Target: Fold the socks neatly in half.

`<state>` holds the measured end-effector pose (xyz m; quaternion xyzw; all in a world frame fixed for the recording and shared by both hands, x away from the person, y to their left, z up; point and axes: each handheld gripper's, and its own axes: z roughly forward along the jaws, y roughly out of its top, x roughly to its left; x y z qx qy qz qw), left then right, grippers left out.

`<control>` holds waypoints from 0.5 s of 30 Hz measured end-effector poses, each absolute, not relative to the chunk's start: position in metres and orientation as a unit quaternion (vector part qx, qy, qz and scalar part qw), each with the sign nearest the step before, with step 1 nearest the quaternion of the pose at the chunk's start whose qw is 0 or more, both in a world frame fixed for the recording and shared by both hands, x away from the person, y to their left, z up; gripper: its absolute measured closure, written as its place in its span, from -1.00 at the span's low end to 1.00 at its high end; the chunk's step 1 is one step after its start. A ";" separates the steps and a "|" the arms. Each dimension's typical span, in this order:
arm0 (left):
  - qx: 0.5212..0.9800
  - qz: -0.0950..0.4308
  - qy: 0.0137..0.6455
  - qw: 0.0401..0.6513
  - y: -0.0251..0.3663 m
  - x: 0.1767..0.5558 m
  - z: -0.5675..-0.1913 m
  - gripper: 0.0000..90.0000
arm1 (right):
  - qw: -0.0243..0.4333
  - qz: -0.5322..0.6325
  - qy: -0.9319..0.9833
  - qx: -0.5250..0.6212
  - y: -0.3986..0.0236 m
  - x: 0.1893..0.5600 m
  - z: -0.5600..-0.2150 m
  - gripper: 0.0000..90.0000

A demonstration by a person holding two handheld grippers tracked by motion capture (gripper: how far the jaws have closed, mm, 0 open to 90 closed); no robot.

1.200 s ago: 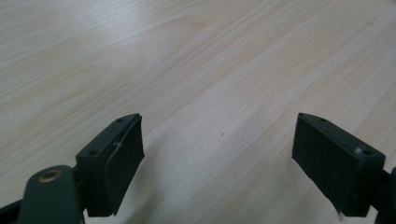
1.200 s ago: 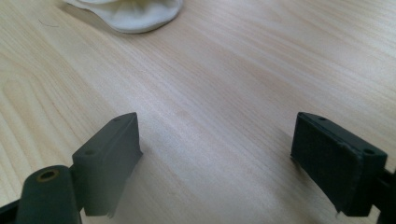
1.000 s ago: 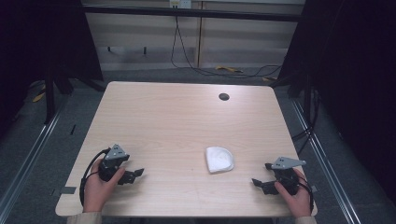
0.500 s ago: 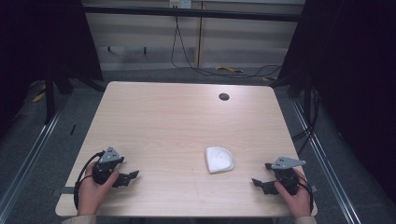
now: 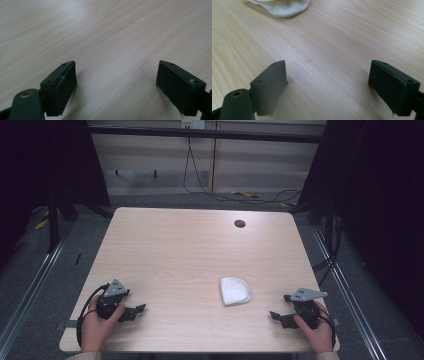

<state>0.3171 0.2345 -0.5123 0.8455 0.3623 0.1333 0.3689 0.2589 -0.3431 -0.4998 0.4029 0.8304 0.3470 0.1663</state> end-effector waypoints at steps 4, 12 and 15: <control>0.844 0.136 0.362 0.370 0.235 0.317 -0.513 -0.64 | 0.166 0.347 0.830 0.403 -0.343 0.259 -0.500 -0.68; 0.842 0.142 0.360 0.377 0.237 0.317 -0.515 -0.69 | 0.166 0.347 0.830 0.403 -0.343 0.259 -0.500 -0.68; 0.840 0.144 0.363 0.376 0.237 0.317 -0.516 -0.69 | 0.166 0.347 0.830 0.403 -0.343 0.259 -0.500 -0.68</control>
